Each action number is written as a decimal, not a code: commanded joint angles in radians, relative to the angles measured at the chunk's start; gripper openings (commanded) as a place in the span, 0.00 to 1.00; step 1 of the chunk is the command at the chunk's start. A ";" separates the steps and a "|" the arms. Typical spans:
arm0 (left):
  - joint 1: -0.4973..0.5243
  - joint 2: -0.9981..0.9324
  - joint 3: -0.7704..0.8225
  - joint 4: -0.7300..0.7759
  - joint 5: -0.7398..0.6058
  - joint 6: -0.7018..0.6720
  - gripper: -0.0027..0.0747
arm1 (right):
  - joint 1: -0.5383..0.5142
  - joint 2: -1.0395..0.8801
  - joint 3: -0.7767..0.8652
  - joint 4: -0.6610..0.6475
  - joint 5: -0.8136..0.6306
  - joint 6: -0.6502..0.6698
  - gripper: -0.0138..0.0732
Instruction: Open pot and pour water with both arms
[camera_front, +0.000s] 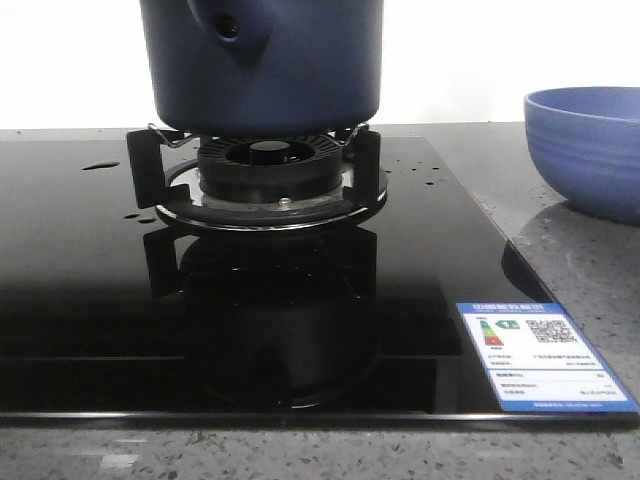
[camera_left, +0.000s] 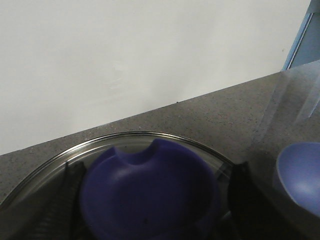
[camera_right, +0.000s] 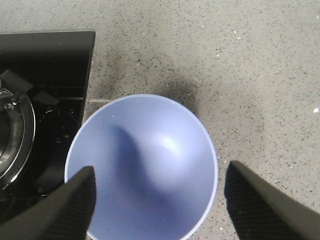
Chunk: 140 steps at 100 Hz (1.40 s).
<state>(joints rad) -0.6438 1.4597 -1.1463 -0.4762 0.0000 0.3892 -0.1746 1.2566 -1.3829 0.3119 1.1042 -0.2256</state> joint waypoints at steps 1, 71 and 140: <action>-0.003 -0.051 -0.039 -0.004 -0.075 0.001 0.76 | -0.006 -0.030 -0.032 0.020 -0.045 -0.009 0.72; 0.277 -0.333 -0.036 0.055 0.179 0.001 0.07 | 0.001 -0.059 -0.006 0.413 -0.164 -0.186 0.20; 0.367 -0.972 0.698 -0.017 -0.116 0.001 0.01 | 0.001 -0.737 0.879 0.808 -0.611 -0.859 0.09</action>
<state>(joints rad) -0.2798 0.5681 -0.5013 -0.4606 0.0000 0.3899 -0.1729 0.6145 -0.5686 1.0583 0.5633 -1.0501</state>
